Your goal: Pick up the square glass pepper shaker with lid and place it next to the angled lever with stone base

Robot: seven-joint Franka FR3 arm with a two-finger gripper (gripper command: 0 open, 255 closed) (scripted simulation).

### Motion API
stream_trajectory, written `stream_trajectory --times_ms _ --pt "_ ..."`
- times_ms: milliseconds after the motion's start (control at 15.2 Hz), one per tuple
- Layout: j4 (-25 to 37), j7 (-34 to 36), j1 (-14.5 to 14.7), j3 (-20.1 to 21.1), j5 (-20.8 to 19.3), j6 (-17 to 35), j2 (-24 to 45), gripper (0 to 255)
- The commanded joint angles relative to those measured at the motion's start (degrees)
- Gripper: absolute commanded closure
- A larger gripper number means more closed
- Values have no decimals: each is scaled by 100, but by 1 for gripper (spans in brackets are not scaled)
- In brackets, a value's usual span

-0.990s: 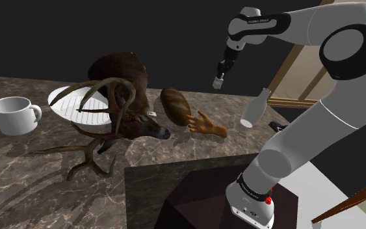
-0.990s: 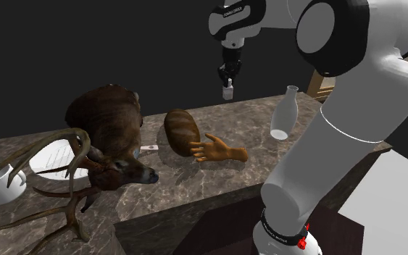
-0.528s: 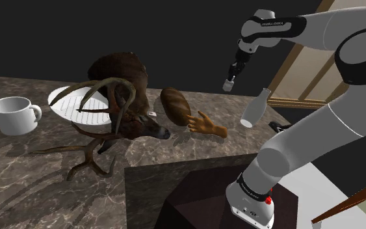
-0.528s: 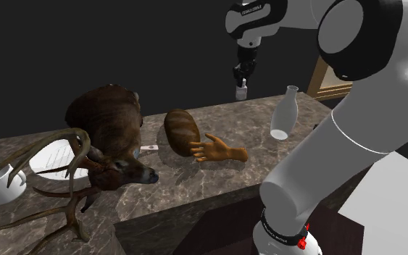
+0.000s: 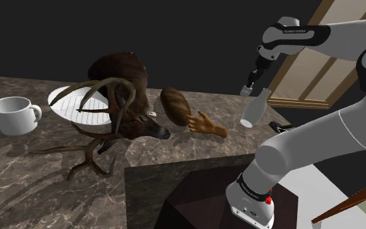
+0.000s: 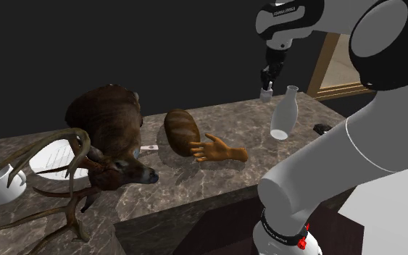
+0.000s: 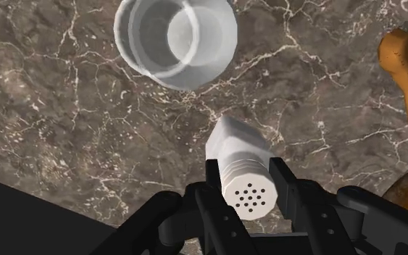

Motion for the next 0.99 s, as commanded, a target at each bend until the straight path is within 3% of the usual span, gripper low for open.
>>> stream_trajectory --times_ms 0,924 --pt "-96 -196 -123 -129 -116 -24 -158 255" --pt "154 -1984 -795 -1461 -729 -280 -562 255"
